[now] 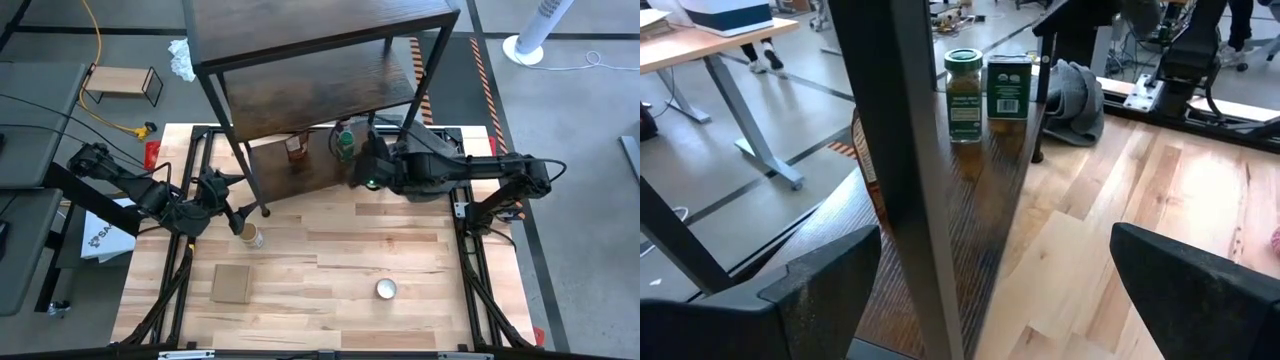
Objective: Shelf spices
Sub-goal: Remove the black seasoning can from the shelf
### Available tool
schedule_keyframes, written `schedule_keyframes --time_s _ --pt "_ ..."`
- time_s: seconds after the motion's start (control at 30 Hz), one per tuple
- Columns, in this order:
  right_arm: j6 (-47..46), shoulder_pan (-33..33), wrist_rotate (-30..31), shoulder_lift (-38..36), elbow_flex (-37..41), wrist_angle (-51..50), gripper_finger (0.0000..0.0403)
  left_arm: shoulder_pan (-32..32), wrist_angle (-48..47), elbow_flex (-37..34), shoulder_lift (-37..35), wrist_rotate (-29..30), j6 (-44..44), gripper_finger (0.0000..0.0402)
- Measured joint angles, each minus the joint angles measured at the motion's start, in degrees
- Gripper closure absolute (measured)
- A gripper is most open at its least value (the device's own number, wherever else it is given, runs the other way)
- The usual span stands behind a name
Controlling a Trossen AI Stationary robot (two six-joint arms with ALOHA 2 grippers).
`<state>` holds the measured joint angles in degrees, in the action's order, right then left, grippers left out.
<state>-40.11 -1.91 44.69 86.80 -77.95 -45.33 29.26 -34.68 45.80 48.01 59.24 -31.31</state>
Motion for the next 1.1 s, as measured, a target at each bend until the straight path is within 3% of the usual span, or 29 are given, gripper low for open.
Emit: schedule_keyframes --time_s 0.1,0.2,0.37,0.5,0.63,0.83,1.1 --pt "3.5 -1.3 -5.5 0.0 0.0 0.6 0.0377 0.0 -0.1 0.0 0.0 -0.2 0.0 0.0012" --pt "3.7 -3.7 -11.9 0.0 0.0 0.6 0.0322 0.0 -0.1 0.0 0.0 -0.3 0.0 0.0012" --pt "4.2 -6.0 -13.8 0.2 0.0 3.6 0.0214 0.0 -0.2 0.0 0.0 -0.5 0.0 0.0012" --pt "6.6 -7.7 -16.6 0.2 0.0 3.8 0.0155 0.0 0.0 0.0 0.0 -0.6 0.0 0.0012" --pt "7.0 -8.7 -16.8 0.4 0.0 3.8 0.0138 0.0 0.2 0.0 0.0 -0.6 -1.3 0.0012" --pt "2.6 -9.3 -12.3 3.5 0.0 -0.7 0.0141 0.0 0.2 0.0 0.0 -2.2 -1.7 0.0012" --pt "1.4 -9.3 -11.2 7.0 0.0 -2.7 0.0142 0.0 0.2 0.0 0.0 -2.9 -5.2 0.0012"
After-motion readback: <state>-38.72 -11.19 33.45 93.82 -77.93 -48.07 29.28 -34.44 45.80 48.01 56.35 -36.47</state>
